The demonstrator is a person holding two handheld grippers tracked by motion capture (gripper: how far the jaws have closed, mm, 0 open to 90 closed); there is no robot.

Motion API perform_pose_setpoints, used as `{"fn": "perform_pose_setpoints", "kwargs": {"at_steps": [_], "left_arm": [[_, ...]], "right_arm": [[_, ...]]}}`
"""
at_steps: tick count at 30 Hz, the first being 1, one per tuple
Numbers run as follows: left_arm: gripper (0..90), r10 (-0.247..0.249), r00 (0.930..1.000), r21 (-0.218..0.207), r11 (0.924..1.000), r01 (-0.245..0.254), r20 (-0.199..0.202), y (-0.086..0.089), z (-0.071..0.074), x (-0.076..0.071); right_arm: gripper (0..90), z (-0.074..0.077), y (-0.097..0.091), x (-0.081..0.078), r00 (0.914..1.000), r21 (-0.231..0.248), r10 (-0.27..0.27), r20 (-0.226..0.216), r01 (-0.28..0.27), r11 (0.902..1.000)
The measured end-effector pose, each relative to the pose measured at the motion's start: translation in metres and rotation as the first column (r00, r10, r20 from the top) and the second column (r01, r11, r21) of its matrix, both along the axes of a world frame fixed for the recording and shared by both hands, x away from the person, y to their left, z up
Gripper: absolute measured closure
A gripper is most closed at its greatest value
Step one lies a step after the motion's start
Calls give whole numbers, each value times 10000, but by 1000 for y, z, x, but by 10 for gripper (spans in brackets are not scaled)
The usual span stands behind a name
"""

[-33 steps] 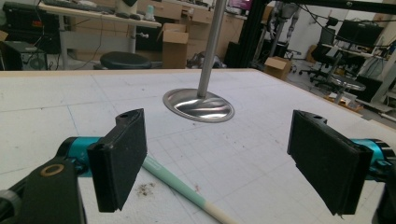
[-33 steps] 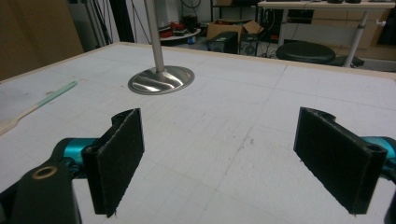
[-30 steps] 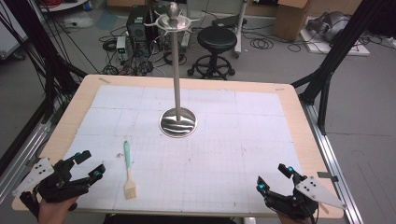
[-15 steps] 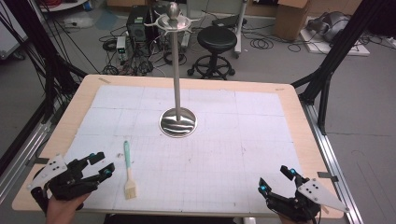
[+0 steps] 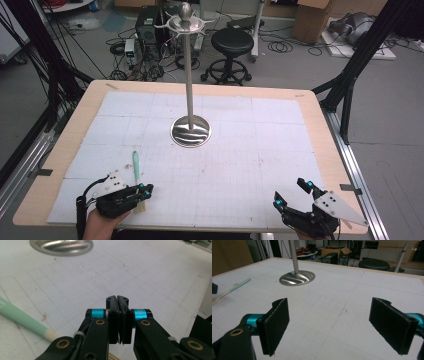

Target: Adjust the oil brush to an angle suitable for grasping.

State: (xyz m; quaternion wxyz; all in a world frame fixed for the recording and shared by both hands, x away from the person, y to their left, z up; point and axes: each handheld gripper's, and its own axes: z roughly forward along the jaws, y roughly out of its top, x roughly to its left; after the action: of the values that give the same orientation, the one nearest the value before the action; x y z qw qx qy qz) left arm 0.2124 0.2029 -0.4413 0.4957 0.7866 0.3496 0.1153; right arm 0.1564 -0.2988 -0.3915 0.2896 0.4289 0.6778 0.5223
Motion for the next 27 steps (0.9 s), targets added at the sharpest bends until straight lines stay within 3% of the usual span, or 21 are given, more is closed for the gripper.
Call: {"fn": "perform_pose_setpoints", "kwargs": {"at_steps": [11, 15, 20, 24, 27], "left_arm": [[875, 182, 9982, 651, 9978, -145, -569, 12, -8, -3], [874, 168, 9980, 574, 9983, -134, -604, 12, -9, -3], [880, 113, 9978, 796, 9968, -61, -652, 13, -6, -3], [880, 374, 9954, 952, 9950, -290, -878, 25, -2, -3], [877, 614, 9931, 835, 9951, -531, -1001, 33, -1, -4]], "right_arm": [[148, -1, 0, 1, 10000, -90, -14, -14, 13, 10000], [149, -1, 0, 1, 10000, -78, -9, -78, 8, 10000], [149, -1, 1, 1, 10000, -162, 19, -91, -21, 9999], [150, -1, 0, 1, 9999, -110, -29, -136, 28, 9999], [150, -1, 0, 1, 9999, -139, -24, -103, 23, 9999]]}}
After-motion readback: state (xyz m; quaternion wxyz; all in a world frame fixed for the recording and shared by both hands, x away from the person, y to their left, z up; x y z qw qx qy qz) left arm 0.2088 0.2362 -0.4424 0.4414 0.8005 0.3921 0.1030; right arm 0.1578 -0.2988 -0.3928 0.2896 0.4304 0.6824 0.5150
